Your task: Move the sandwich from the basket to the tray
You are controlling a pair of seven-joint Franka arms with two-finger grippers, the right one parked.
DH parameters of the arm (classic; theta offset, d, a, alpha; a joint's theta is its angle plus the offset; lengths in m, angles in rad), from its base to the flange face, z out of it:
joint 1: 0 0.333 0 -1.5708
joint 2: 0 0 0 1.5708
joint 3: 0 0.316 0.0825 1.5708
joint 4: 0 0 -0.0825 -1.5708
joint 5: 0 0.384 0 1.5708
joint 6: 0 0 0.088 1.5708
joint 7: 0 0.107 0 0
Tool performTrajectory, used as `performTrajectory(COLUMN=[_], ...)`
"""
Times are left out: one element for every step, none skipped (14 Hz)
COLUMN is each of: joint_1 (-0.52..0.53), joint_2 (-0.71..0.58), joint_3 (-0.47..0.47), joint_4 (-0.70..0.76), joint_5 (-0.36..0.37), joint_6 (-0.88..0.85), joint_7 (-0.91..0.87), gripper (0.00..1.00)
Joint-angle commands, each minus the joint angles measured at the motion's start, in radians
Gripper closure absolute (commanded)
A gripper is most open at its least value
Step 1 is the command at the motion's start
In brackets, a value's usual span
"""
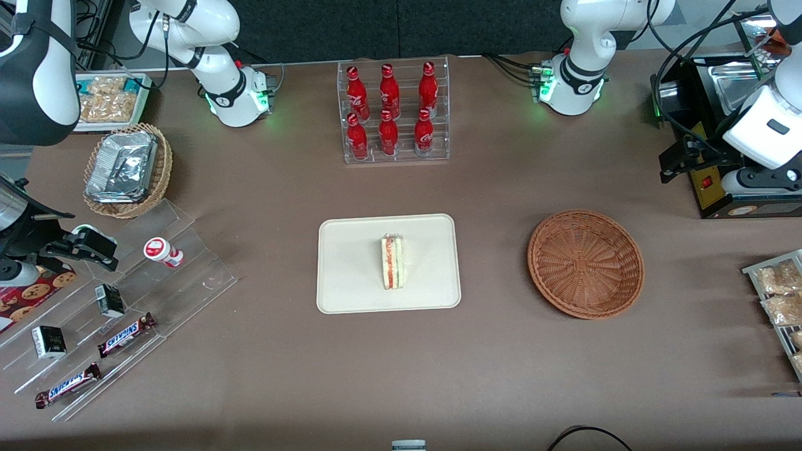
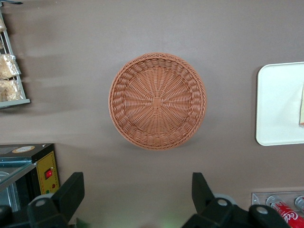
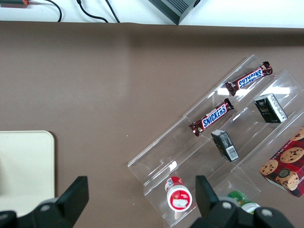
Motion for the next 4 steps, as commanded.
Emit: performTrajectory(joint_1=[0.009,0.009,0.009,0.009], joint_2=[0.007,0.009,0.009,0.007], joint_3=[-0.010,-0.010,-0.008,-0.008], joint_4=[0.030,0.030,0.030,0.030], joint_5=[0.002,0.001,0.001,0.002], joint_6=[-0.030,-0.030,-0.030,-0.030], joint_7=[0.012,0.012,0.012,0.015], gripper=[0.00,0.00,0.00,0.00])
